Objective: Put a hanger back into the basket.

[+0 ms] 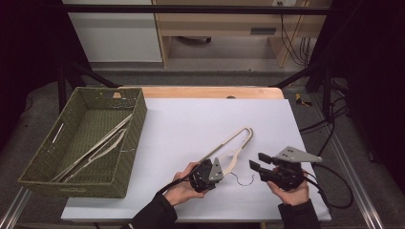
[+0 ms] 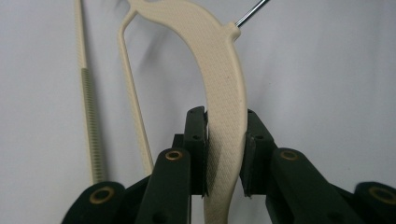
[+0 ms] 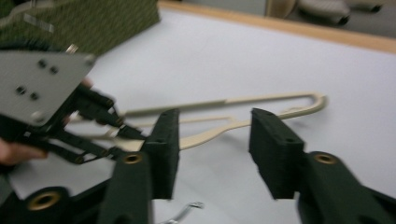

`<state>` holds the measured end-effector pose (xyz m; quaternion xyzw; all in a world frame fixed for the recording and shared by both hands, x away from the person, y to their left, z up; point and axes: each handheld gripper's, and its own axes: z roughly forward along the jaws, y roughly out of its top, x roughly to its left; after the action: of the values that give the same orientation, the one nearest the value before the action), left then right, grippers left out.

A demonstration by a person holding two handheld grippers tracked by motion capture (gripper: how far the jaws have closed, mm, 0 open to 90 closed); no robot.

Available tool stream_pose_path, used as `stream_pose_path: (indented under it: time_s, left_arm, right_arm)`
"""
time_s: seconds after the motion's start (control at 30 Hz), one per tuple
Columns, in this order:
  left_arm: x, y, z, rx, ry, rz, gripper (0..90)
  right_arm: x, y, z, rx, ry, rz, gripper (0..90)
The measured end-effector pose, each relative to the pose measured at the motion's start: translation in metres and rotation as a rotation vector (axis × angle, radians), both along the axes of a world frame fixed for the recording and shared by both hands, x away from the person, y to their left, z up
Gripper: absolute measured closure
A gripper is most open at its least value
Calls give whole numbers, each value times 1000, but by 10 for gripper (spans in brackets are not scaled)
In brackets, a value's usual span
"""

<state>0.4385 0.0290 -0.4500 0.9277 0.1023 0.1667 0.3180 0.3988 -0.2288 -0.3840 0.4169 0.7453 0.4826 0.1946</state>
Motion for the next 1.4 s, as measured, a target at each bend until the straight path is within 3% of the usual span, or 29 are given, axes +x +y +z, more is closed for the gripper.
stream_pose_path:
  time_s: [0.13, 0.27, 0.47, 0.73, 1.13, 1.4]
  left_arm:
    - [-1, 5, 6, -32, -1, 17, 767]
    - [-2, 11, 12, -51, -13, 35, 780]
    - [1, 19, 22, -75, -17, 77, 798]
    - [11, 34, 35, -122, -27, 175, 827]
    - [26, 51, 43, -168, -32, 285, 859]
    - [22, 64, 55, -208, -35, 290, 862]
  right_arm:
    - [-2, -25, 2, 93, -63, -84, 326]
    - [0, -41, -2, 102, -70, -140, 200]
    - [7, -49, -17, 104, -36, -144, 111]
    - [12, -47, -29, 68, -6, -133, 81]
    - [14, -47, -34, 41, 7, -133, 81]
    - [13, -46, -33, 46, 5, -129, 68]
